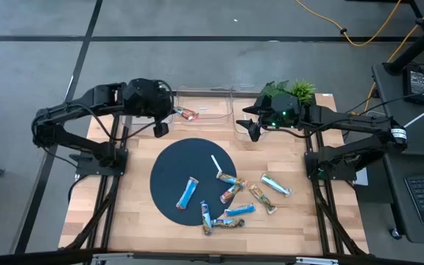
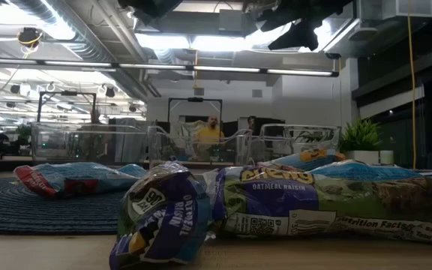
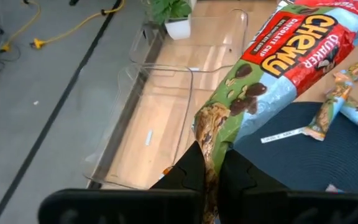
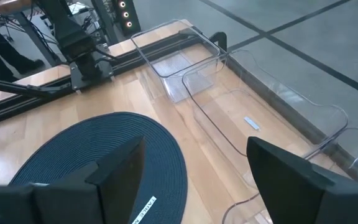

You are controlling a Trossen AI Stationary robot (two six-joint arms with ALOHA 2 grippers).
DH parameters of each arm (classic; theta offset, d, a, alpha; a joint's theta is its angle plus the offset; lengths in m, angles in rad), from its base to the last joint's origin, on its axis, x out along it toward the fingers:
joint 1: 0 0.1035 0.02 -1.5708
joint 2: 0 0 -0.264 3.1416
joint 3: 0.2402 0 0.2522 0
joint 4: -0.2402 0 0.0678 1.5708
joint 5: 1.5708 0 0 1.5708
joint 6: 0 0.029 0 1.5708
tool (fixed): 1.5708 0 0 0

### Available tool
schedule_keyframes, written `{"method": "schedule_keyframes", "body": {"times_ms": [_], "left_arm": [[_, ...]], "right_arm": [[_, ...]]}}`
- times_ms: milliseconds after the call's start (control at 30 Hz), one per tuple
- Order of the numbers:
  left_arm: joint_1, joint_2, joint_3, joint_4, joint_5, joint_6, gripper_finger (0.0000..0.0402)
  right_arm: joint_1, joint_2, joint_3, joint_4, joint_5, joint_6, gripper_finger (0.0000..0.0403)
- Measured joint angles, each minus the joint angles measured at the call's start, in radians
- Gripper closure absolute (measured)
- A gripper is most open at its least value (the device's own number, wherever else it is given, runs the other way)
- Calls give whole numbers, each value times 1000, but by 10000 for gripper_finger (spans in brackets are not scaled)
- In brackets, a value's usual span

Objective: Pick and place Granola Bars by type
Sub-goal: Put the red chewy bar into the top left transparent bin

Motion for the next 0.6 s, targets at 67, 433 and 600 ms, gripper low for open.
{"method": "schedule_keyframes", "body": {"times_ms": [67,433,600], "left_arm": [[24,-8,0,-28,-2,1,397],[385,-22,0,-206,-120,93,395],[566,-10,0,-224,-20,68,397]], "right_arm": [[0,0,0,0,1,-1,118],[0,0,0,1,10,-133,118],[-2,0,0,27,11,-225,118]]}}
